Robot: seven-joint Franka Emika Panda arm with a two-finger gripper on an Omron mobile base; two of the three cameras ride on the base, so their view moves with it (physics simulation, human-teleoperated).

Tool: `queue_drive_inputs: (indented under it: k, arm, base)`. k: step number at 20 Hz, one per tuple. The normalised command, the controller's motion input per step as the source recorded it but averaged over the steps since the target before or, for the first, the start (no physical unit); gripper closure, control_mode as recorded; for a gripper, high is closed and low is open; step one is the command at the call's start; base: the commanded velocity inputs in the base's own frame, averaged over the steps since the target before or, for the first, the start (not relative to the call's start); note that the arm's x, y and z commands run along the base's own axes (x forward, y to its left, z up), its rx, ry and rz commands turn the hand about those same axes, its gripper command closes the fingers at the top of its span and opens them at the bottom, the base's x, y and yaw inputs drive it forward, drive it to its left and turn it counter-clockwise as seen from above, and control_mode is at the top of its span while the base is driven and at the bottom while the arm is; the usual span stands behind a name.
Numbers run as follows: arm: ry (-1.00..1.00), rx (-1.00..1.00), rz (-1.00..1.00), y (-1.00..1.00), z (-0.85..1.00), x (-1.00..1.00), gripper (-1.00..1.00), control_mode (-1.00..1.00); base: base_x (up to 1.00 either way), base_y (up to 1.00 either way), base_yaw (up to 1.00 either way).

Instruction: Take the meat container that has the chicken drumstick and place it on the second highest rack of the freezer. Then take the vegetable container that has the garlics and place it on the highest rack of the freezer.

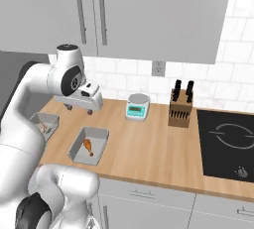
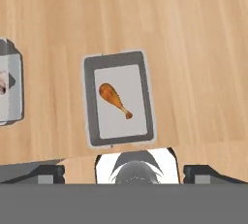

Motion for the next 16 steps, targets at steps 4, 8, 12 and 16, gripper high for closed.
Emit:
queue_drive_inputs:
  k: [4,8,12,16]
  arm:
    - [0.02,0.03,-0.51,0.00,-0.59,-0.45,-1.00,-1.00]
    - [0.00,0.07,-0.50,-0.08,-0.38,-0.26,-1.00,-1.00]
    - [0.01,0.20,-0.44,-0.23,-0.58,-0.10,-1.00,-1.00]
    - [0.08,0.14,-0.42,-0.05,-0.48,0.06,-1.00,-1.00]
  base:
    - [0.00,0.00,0.00]
    - [0.00,0.00,0.00]
    - [0.00,0.00,0.00]
    - [0.00,0.00,0.00]
